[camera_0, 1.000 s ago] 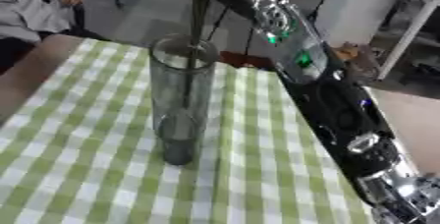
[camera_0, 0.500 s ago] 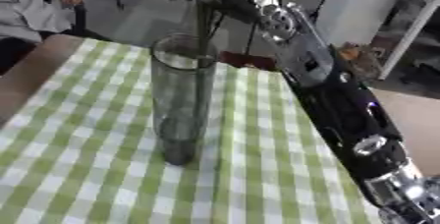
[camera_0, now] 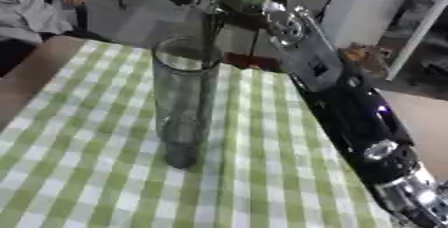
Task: Arrange flowers into the vase.
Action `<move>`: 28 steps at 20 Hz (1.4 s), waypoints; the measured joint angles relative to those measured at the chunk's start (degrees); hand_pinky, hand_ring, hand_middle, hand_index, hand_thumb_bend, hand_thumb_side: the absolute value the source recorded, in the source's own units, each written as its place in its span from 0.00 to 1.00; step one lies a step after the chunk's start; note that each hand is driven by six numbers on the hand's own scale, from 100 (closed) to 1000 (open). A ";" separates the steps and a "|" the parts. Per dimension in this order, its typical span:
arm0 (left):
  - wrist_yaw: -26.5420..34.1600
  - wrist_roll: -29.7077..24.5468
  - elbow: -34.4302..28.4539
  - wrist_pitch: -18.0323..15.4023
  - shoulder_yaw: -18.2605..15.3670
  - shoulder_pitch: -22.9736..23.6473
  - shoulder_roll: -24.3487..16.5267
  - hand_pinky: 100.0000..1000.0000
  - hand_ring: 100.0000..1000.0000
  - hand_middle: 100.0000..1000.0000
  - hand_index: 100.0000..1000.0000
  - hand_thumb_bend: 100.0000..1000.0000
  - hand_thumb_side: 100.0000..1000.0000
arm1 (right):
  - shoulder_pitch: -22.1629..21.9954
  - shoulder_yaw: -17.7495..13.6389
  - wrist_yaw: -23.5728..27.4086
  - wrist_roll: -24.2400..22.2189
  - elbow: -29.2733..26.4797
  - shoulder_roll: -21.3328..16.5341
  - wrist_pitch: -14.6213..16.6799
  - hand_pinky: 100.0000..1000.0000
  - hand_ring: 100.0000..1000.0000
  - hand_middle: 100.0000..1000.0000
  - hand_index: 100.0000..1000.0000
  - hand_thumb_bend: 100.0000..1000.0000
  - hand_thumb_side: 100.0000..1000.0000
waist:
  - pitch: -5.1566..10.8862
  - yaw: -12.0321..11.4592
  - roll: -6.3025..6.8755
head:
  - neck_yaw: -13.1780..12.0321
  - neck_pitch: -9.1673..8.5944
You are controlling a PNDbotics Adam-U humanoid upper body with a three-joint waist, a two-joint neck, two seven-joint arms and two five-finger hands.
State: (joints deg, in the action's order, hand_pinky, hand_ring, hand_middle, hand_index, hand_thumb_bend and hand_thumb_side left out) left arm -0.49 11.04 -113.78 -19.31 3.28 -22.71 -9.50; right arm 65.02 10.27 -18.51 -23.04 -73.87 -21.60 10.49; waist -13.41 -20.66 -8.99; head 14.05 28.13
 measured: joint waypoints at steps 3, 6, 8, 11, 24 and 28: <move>0.00 0.00 0.00 0.00 0.00 0.00 0.00 0.54 0.86 0.90 0.91 0.00 0.82 | 0.00 0.00 -0.76 -2.46 0.00 -0.22 0.46 0.77 0.80 0.68 0.77 0.49 1.00 | 0.00 0.14 0.00 | -0.11 0.00; 0.00 0.00 0.00 0.01 0.00 0.01 0.00 0.54 0.86 0.90 0.91 0.00 0.82 | 0.02 -0.01 -1.41 -5.42 0.00 -0.36 1.06 0.79 0.82 0.71 0.80 0.49 1.00 | 0.00 0.19 0.00 | -0.13 0.00; 0.00 -0.01 0.00 0.01 0.00 0.01 0.00 0.54 0.86 0.90 0.91 0.00 0.82 | 0.10 -0.06 -1.75 -7.04 0.00 -0.36 1.40 0.80 0.83 0.72 0.80 0.50 1.00 | 0.00 0.22 0.01 | -0.14 0.00; 0.00 -0.01 0.00 0.02 0.00 0.01 0.00 0.54 0.86 0.90 0.91 0.00 0.82 | 0.57 -0.38 -2.46 -8.77 0.00 -0.36 1.72 0.82 0.85 0.74 0.82 0.51 1.00 | 0.00 0.28 0.02 | -0.15 0.00; 0.00 -0.05 0.00 0.05 0.01 0.01 0.00 0.54 0.87 0.90 0.91 0.00 0.82 | 1.10 -1.81 -2.98 -14.13 0.30 -1.03 1.81 0.84 0.87 0.74 0.82 0.54 1.00 | 0.00 0.76 0.02 | -0.40 0.00; 0.00 -0.05 0.00 0.05 0.01 0.01 0.00 0.54 0.87 0.90 0.91 0.00 0.83 | 1.06 -1.80 -3.79 -14.77 0.60 -1.32 2.09 0.84 0.88 0.74 0.82 0.54 1.00 | 0.00 0.76 0.00 | -0.57 0.00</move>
State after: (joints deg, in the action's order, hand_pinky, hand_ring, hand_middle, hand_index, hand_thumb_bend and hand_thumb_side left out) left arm -0.49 10.99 -113.78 -19.26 3.28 -22.71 -9.50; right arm 66.08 8.48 -22.30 -37.81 -73.27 -22.93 12.58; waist -13.41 -19.90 -8.99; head 13.47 28.13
